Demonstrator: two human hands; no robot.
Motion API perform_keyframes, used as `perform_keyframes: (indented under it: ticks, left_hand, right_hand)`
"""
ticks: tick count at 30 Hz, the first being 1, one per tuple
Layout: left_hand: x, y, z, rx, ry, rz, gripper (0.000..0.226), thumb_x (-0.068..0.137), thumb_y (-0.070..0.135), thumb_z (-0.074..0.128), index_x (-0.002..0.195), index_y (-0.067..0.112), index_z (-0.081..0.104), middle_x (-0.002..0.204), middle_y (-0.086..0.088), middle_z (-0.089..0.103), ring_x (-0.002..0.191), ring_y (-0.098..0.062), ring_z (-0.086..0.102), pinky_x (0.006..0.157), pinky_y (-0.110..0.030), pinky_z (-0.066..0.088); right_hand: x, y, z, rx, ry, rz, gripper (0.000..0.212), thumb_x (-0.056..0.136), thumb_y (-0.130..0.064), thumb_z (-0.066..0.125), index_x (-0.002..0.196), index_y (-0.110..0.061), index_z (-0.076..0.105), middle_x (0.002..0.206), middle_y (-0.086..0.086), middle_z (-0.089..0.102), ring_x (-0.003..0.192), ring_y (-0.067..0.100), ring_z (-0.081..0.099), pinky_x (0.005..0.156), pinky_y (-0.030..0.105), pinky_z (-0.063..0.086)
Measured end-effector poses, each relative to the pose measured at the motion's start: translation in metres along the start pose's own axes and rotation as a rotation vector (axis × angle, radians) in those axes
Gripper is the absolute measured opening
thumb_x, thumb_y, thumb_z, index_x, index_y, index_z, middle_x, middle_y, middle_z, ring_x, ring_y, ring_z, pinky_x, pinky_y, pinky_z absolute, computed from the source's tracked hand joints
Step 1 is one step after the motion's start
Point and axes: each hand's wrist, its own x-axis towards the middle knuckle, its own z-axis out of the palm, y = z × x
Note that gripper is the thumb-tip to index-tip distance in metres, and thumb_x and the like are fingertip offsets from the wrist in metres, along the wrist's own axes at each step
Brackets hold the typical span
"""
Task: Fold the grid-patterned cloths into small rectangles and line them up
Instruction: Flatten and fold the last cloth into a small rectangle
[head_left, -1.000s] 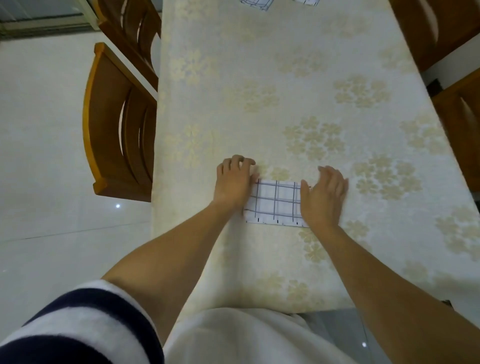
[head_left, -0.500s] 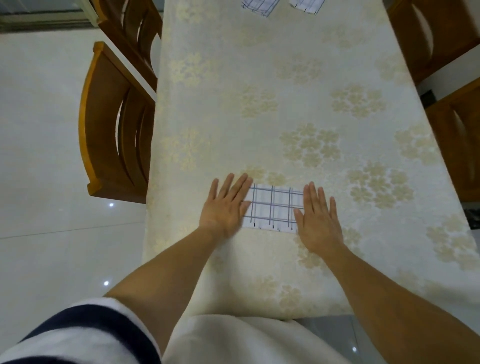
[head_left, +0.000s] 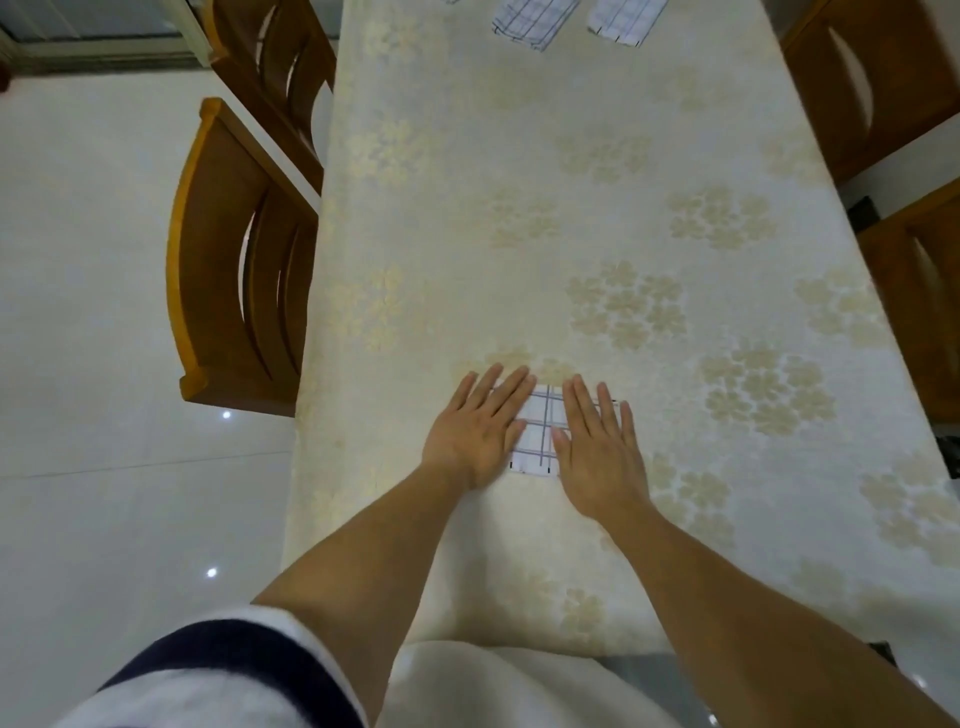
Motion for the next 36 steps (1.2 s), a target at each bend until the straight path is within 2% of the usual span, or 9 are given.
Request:
perform_keyframes:
  ticks: [7, 10, 13, 18, 22, 25, 27, 31, 36]
  left_hand:
    - [-0.014, -0.024, -0.006, -0.011, -0.010, -0.075, 0.061, 0.103, 0.047, -0.001, 0.159, 0.025, -0.016, 0.164, 0.011, -0.022, 0.153, -0.019, -0.020, 0.124, -0.042, -0.010]
    - [0.001, -0.004, -0.013, -0.113, 0.033, -0.039, 0.059, 0.108, 0.033, 0.015, 0.159, 0.021, -0.014, 0.163, 0.007, -0.024, 0.152, -0.020, -0.022, 0.124, -0.038, -0.012]
    - [0.014, 0.020, -0.007, -0.200, 0.005, 0.010, 0.060, 0.109, 0.028, 0.022, 0.161, 0.019, -0.006, 0.165, 0.005, -0.015, 0.154, -0.017, -0.014, 0.126, -0.040, -0.001]
    - [-0.003, 0.006, 0.006, -0.078, -0.001, -0.067, 0.060, 0.106, 0.051, 0.001, 0.159, 0.027, -0.015, 0.165, 0.014, -0.020, 0.152, -0.012, -0.023, 0.125, -0.040, -0.010]
    - [-0.009, -0.005, 0.003, -0.071, -0.003, -0.129, 0.065, 0.104, 0.060, 0.003, 0.157, 0.029, -0.021, 0.161, 0.015, -0.029, 0.150, -0.013, -0.027, 0.124, -0.042, -0.014]
    - [-0.006, -0.013, -0.002, -0.227, 0.036, -0.131, 0.071, 0.104, 0.061, 0.024, 0.162, 0.025, 0.006, 0.168, 0.011, -0.004, 0.155, -0.015, -0.008, 0.125, -0.039, -0.007]
    - [0.003, -0.016, -0.010, -0.313, 0.117, -0.125, 0.065, 0.099, 0.056, 0.050, 0.152, 0.020, 0.039, 0.163, 0.003, 0.027, 0.152, -0.021, 0.019, 0.125, -0.040, 0.010]
    - [0.024, -0.015, -0.034, -0.399, 0.109, -0.108, 0.052, 0.079, 0.040, 0.081, 0.121, 0.016, 0.061, 0.145, -0.003, 0.047, 0.137, -0.023, 0.040, 0.114, -0.035, 0.029]
    - [0.010, -0.016, -0.045, -0.630, 0.013, -0.171, 0.041, 0.083, 0.026, 0.080, 0.120, 0.016, 0.066, 0.122, -0.005, 0.061, 0.113, -0.023, 0.056, 0.094, -0.031, 0.043]
  right_hand:
    - [-0.005, 0.027, -0.008, -0.009, -0.045, 0.083, 0.069, 0.099, -0.055, -0.004, 0.157, -0.018, -0.014, 0.164, -0.002, -0.020, 0.151, 0.023, -0.019, 0.124, 0.048, -0.002]
    - [0.009, -0.005, -0.017, 0.024, 0.039, 0.044, 0.060, 0.106, -0.041, 0.013, 0.157, -0.016, -0.005, 0.165, 0.000, -0.011, 0.153, 0.025, -0.008, 0.124, 0.047, 0.002]
    - [0.020, -0.035, -0.008, 0.066, -0.011, -0.011, 0.060, 0.107, -0.032, 0.020, 0.154, -0.016, -0.013, 0.162, -0.001, -0.021, 0.151, 0.023, -0.016, 0.124, 0.044, -0.003]
    - [0.010, -0.007, -0.006, 0.024, -0.062, -0.044, 0.065, 0.100, -0.056, -0.003, 0.155, -0.024, -0.017, 0.163, -0.009, -0.021, 0.151, 0.017, -0.019, 0.123, 0.044, -0.005]
    - [0.008, 0.017, -0.014, 0.040, -0.100, -0.024, 0.073, 0.098, -0.068, 0.003, 0.155, -0.029, -0.020, 0.161, -0.014, -0.027, 0.150, 0.014, -0.023, 0.124, 0.041, -0.006]
    - [0.014, 0.019, -0.025, 0.108, -0.018, -0.013, 0.079, 0.094, -0.069, 0.039, 0.156, -0.021, 0.026, 0.164, -0.001, 0.019, 0.151, 0.023, 0.018, 0.122, 0.039, 0.017]
    - [0.029, 0.017, -0.039, 0.169, 0.036, 0.019, 0.063, 0.084, -0.064, 0.063, 0.129, -0.020, 0.057, 0.136, 0.003, 0.050, 0.126, 0.026, 0.045, 0.107, 0.037, 0.036]
    - [0.056, 0.006, -0.076, 0.200, -0.230, 0.046, 0.033, 0.078, -0.051, 0.077, 0.092, -0.027, 0.061, 0.099, -0.003, 0.061, 0.100, 0.021, 0.054, 0.089, 0.037, 0.041]
    - [0.037, -0.004, -0.092, 0.510, -0.257, 0.054, 0.024, 0.078, -0.022, 0.083, 0.091, -0.025, 0.063, 0.088, -0.004, 0.062, 0.078, 0.015, 0.060, 0.063, 0.024, 0.043]
